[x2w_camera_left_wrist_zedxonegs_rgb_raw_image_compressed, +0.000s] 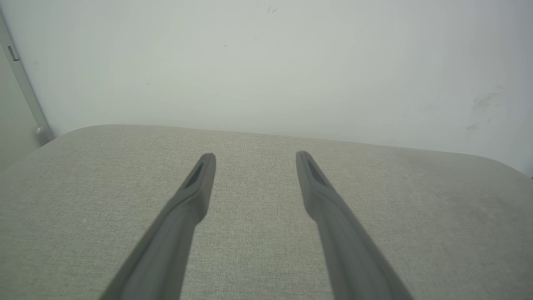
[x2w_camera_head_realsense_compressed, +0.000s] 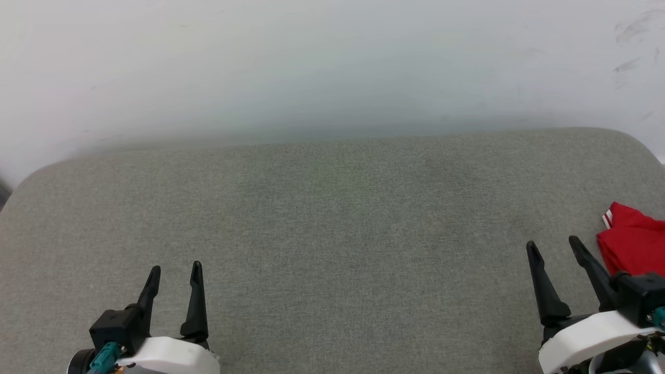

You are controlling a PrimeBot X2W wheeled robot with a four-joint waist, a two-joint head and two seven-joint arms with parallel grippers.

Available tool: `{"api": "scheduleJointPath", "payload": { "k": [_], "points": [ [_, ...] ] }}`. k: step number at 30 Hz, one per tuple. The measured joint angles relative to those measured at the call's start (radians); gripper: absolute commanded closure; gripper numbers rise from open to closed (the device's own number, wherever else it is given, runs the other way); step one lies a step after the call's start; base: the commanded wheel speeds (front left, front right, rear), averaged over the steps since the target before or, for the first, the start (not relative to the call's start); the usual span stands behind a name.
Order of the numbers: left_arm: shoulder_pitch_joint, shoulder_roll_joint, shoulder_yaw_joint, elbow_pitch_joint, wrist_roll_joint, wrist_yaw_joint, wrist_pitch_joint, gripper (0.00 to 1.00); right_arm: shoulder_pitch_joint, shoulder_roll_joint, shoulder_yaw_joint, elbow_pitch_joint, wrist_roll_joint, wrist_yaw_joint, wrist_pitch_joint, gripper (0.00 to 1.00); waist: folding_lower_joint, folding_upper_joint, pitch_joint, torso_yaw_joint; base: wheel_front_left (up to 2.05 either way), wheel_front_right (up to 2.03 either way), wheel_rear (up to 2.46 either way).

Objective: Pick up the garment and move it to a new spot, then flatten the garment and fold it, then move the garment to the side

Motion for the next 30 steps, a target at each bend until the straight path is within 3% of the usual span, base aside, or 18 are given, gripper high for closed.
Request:
{"api": "scheduleJointPath", "payload": {
  "k": [6, 7, 12, 30],
  "points": [
    [-0.001, 0.0, 0.01, 0.004, 0.002, -0.005, 0.0, 0.0, -0.001, -0.006, 0.003, 0.013, 0.007, 0.0, -0.009, 0.0, 0.0, 0.0, 0.001, 0.0, 0.0, 0.0, 0.0],
    [0.0, -0.001, 0.009, 0.009, 0.001, -0.006, 0.001, 1.0, 0.001, -0.005, 0.003, 0.018, 0.007, 0.0, -0.009, 1.0, 0.0001, 0.0, 0.001, 0.0, 0.0, 0.0, 0.0],
    [0.029, -0.025, -0.002, 0.046, -0.014, -0.009, 0.008, 1.0, 0.021, 0.004, 0.007, 0.065, 0.019, 0.0, -0.006, 1.0, 0.0, 0.0, 0.001, 0.0, 0.0, 0.0, 0.0],
    [0.01, -0.078, 0.081, 0.078, -0.269, -0.083, 0.087, 1.0, -0.004, 0.012, -0.013, 0.138, 0.355, 0.0, 0.004, 1.0, 0.0, 0.0, 0.003, 0.007, 0.0, 0.0, 0.0]
  ]
}}
